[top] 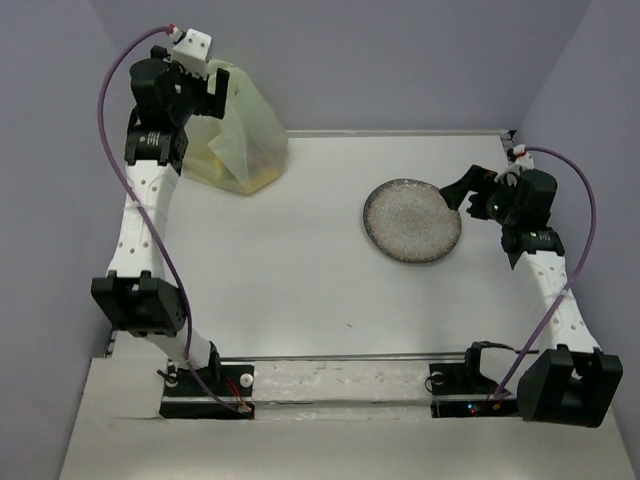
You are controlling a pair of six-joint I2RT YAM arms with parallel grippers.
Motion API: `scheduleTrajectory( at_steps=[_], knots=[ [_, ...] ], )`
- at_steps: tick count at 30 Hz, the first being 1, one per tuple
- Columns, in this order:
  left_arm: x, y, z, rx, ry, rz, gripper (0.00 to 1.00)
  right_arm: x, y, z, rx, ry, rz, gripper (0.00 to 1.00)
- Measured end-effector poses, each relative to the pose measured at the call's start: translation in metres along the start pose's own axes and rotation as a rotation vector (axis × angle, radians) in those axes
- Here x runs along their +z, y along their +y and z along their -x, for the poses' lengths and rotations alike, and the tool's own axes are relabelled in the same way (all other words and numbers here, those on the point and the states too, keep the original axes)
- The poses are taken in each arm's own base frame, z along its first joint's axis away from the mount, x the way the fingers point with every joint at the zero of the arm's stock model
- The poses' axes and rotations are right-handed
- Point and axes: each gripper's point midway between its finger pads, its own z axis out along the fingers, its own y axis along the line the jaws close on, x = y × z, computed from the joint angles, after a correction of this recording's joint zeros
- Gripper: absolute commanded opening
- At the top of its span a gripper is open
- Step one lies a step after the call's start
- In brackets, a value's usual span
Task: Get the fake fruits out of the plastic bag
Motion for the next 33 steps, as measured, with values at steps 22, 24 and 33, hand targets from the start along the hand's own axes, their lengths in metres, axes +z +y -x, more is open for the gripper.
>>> scheduleTrajectory(
  at_steps=[22, 24, 33],
  knots=[
    [0.196, 0.047, -0.15, -0.046, 0.126, 0.238, 0.0, -0.006, -0.013, -0.024, 0.008, 0.092, -0.063, 1.0],
    [0.189, 0.04, -0.157, -0.045, 0.145, 0.223, 0.0, -0.008, -0.012, -0.021, 0.003, 0.081, -0.063, 1.0],
    [0.081, -0.046, -0.091, -0.009, 0.144, -0.028, 0.0, -0.011, -0.011, -0.02, 0.005, 0.082, -0.069, 0.97]
  ],
)
